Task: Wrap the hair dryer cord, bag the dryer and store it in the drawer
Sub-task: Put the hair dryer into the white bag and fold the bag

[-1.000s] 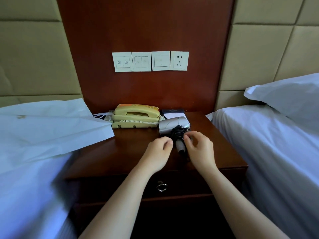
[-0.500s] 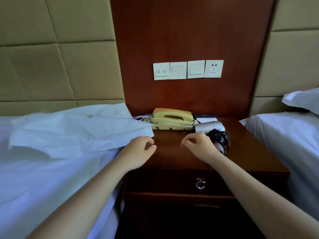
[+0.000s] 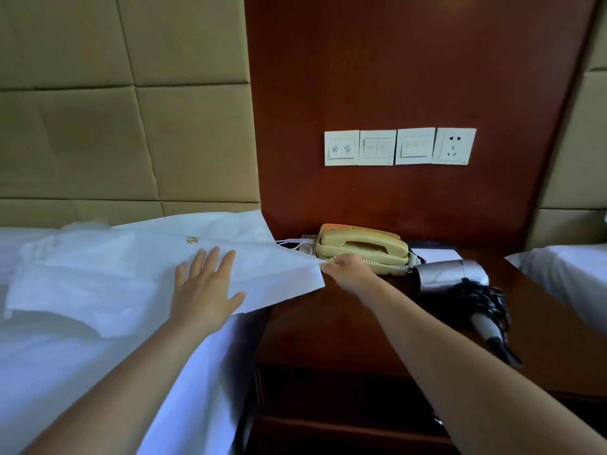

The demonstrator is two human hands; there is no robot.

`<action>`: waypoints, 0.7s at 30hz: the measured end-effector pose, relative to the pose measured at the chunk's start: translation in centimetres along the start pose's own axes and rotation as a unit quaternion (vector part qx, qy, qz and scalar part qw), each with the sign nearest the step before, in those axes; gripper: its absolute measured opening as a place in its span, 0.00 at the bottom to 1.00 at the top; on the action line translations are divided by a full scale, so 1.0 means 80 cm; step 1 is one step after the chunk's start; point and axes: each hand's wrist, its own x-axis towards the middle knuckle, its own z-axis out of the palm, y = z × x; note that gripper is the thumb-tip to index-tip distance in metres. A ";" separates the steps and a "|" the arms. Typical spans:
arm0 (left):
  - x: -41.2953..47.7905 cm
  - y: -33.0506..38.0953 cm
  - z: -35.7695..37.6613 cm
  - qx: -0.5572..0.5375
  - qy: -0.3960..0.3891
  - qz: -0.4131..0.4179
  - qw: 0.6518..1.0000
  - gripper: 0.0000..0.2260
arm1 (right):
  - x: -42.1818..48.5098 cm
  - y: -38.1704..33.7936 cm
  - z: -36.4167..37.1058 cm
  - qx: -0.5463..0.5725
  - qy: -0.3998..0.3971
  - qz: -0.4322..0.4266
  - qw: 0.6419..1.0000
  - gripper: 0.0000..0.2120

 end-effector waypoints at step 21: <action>-0.021 -0.046 0.036 0.001 0.009 -0.009 1.000 0.36 | 0.047 -0.011 0.049 0.226 -0.028 0.008 0.974 0.08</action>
